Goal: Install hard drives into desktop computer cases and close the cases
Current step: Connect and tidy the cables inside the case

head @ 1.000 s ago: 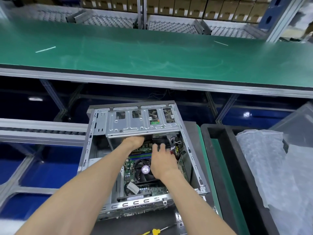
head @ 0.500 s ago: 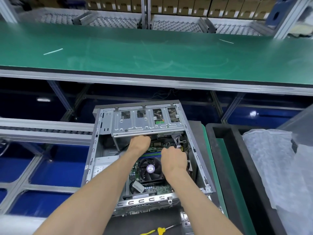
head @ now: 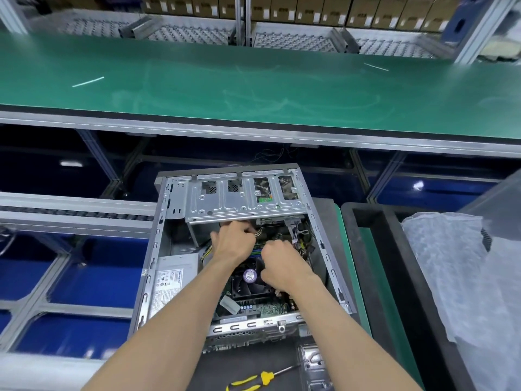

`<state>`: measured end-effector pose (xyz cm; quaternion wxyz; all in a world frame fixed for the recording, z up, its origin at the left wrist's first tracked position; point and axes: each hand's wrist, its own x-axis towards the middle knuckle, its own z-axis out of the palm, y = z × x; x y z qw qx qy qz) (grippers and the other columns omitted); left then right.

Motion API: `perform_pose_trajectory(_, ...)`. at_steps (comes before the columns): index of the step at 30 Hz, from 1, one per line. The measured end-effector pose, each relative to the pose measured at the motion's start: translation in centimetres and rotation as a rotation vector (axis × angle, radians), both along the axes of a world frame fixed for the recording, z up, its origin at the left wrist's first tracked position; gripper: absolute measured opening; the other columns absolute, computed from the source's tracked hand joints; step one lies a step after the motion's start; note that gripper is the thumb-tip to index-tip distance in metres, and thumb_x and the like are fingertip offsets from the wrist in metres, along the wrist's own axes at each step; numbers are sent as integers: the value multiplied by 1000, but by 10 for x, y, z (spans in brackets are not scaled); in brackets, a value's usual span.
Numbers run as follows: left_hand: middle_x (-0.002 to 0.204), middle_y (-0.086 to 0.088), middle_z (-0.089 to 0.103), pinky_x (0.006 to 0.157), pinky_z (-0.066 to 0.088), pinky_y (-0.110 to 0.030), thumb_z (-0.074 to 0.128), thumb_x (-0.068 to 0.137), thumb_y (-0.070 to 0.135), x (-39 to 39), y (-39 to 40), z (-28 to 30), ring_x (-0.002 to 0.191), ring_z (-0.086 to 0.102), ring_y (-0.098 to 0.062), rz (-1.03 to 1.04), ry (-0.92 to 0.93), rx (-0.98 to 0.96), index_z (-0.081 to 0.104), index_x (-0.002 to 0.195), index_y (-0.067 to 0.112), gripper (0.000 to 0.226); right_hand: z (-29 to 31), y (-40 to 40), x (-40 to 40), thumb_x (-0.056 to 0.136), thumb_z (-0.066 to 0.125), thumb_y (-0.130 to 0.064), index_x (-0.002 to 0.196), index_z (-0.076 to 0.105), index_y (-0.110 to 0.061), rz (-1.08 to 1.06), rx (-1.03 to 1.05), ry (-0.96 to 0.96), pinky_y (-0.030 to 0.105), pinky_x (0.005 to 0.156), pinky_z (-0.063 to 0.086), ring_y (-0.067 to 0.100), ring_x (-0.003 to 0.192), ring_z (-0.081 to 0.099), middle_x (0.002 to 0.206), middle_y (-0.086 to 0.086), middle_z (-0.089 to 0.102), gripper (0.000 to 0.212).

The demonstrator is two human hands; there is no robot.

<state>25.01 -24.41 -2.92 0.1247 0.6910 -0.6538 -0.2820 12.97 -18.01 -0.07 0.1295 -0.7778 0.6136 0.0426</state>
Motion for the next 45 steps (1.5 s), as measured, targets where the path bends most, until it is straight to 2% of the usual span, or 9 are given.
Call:
perform_pose_trajectory(5, 62, 6, 60, 76, 21, -39, 53, 88, 57, 3, 4, -1, 76, 52, -21, 40, -125, -98, 57, 55, 21, 49, -9, 1, -2, 99, 42, -25, 97, 58, -5, -207, 41, -143, 40, 75, 40, 42, 102, 58, 109, 23, 59, 26)
perform_pose_trajectory(9, 56, 2, 52, 75, 26, -39, 46, 64, 39, 4, 9, 3, 75, 48, -27, 25, -138, -84, 45, 43, 16, 32, -16, -5, 6, 96, 54, -13, 125, 43, 0, -359, 47, -155, 41, 82, 48, 41, 112, 59, 128, 25, 53, 33)
perform_pose_trajectory(16, 99, -9, 58, 92, 32, -43, 52, 70, 31, 0, 8, -2, 109, 43, -31, 49, -28, 11, 51, 54, 17, 21, -21, -18, -5, 84, 52, 10, 125, 46, -4, -299, 39, -400, 34, 97, 38, 31, 121, 45, 130, 13, 42, 44)
perform_pose_trajectory(22, 127, -14, 55, 103, 30, -46, 50, 90, 34, -1, 3, -10, 124, 39, -33, 3, -103, 18, 75, 91, 16, 30, -24, -21, -4, 100, 45, -13, 103, 53, -11, -327, 38, -526, 35, 87, 36, 28, 105, 47, 112, 11, 52, 9)
perform_pose_trajectory(24, 132, -15, 52, 103, 27, -46, 46, 94, 38, 0, 5, -9, 125, 38, -34, -36, -128, 28, 76, 105, 22, 36, -26, -26, -3, 108, 33, -18, 99, 56, -10, -353, 27, -524, 36, 86, 36, 29, 105, 47, 110, 14, 55, 26)
perform_pose_trajectory(31, 106, -1, 62, 98, 31, -46, 59, 79, 39, -1, 8, -2, 115, 45, -31, -65, -30, 53, 66, 75, 32, 10, -33, -39, -1, 107, 35, -12, 121, 55, 3, -483, 15, -555, 29, 76, 35, 22, 95, 48, 104, 9, 51, 28)
perform_pose_trajectory(36, 106, 0, 71, 97, 37, -44, 57, 94, 51, 1, 4, -4, 112, 56, -32, -35, 64, 8, 71, 92, 33, 23, -35, -41, 1, 101, 37, 3, 79, 57, -3, -537, 1, -580, 31, 54, 35, 26, 76, 51, 77, 6, 53, 30)
perform_pose_trajectory(39, 111, -3, 73, 87, 40, -38, 53, 99, 51, 1, 3, -4, 111, 60, -31, 4, 101, -36, 72, 107, 30, 30, -32, -41, 1, 102, 39, -4, 101, 62, 4, -494, -17, -531, 33, 68, 39, 27, 87, 52, 93, 10, 53, 24)
perform_pose_trajectory(45, 81, -3, 58, 66, 41, -32, 67, 95, 27, 3, 3, 0, 81, 58, -27, 114, 234, 29, 50, 77, 14, 28, -34, -43, -1, 96, 45, 7, 117, 58, 2, -361, 30, -304, 38, 70, 41, 36, 106, 56, 115, 22, 57, 26)
